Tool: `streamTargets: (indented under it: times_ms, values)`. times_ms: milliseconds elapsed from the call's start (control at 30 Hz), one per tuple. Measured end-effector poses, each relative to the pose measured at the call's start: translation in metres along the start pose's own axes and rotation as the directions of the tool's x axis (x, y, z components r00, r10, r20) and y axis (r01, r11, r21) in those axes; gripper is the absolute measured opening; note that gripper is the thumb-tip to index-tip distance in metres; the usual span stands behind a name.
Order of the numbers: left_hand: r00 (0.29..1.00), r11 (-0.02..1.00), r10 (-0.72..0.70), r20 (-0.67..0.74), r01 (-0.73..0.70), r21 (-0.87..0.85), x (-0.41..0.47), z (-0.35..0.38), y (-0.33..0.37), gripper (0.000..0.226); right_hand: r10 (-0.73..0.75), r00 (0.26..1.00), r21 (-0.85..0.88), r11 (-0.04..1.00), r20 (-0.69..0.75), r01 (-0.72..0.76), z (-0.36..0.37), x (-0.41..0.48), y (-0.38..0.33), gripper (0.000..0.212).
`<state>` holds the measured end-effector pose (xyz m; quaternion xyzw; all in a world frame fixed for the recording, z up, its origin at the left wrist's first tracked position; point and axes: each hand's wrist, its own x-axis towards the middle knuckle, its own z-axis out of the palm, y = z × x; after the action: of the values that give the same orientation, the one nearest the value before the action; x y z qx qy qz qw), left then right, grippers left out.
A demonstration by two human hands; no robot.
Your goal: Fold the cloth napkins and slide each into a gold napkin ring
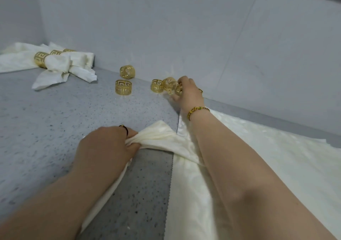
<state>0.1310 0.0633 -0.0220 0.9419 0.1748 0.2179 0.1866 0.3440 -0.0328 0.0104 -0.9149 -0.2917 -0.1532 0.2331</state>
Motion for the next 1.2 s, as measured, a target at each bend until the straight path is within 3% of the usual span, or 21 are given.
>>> streamTargets:
  times_ms: [133,267,433,567,667,733,800,900,967,1067,1200]
  values:
    - [0.998,0.997,0.056,0.022,-0.057,0.053,-0.004,0.002,0.001,0.03,0.174,0.976,0.4,0.91,-0.134,-0.107,-0.05,-0.053,0.0,0.04]
    - [0.994,0.994,0.095,0.053,-0.098,0.048,-0.006,-0.002,0.012,0.028,0.307,0.952,0.533,0.808,-0.013,-0.253,-0.1,-0.14,0.013,0.027]
    - [0.984,0.987,0.163,0.071,-0.161,-0.024,-0.024,-0.006,0.035,0.025,0.466,0.872,0.264,0.831,0.15,-0.49,-0.138,-0.232,0.04,0.026]
    - [0.984,0.99,0.137,0.116,-0.132,-0.044,-0.033,-0.01,0.043,0.022,0.528,0.829,0.106,0.828,0.184,-0.55,-0.147,-0.241,0.047,0.03]
    - [0.984,0.99,0.134,0.12,-0.13,-0.048,-0.04,-0.012,0.047,0.021,0.531,0.791,-0.049,0.838,0.303,-0.544,-0.153,-0.234,0.043,0.044]
    - [0.983,0.99,0.139,0.118,-0.135,-0.044,-0.042,-0.013,0.049,0.021,0.556,0.749,-0.133,0.826,0.362,-0.548,-0.154,-0.227,0.04,0.068]
    - [0.984,0.992,0.126,0.125,-0.121,-0.042,-0.043,-0.014,0.051,0.02,0.538,0.763,-0.235,0.843,0.358,-0.483,-0.153,-0.221,0.035,0.085]
    - [0.985,0.994,0.105,0.136,-0.101,-0.039,-0.043,-0.015,0.051,0.019,0.426,0.83,-0.272,0.899,0.36,-0.343,-0.148,-0.215,0.031,0.068]
    - [0.985,0.994,0.098,0.139,-0.091,-0.057,-0.043,-0.016,0.052,0.017,0.396,0.853,-0.166,0.918,0.34,-0.36,-0.144,-0.215,0.034,0.051]
    - [0.989,0.987,0.061,0.138,-0.038,-0.158,-0.042,-0.017,0.051,0.02,0.444,0.876,0.158,0.866,0.19,-0.474,-0.145,-0.223,0.038,0.044]
    - [0.991,0.963,0.001,0.13,0.034,-0.268,-0.042,-0.018,0.05,0.018,0.538,0.826,0.692,0.532,0.168,-0.488,-0.143,-0.25,0.035,0.037]
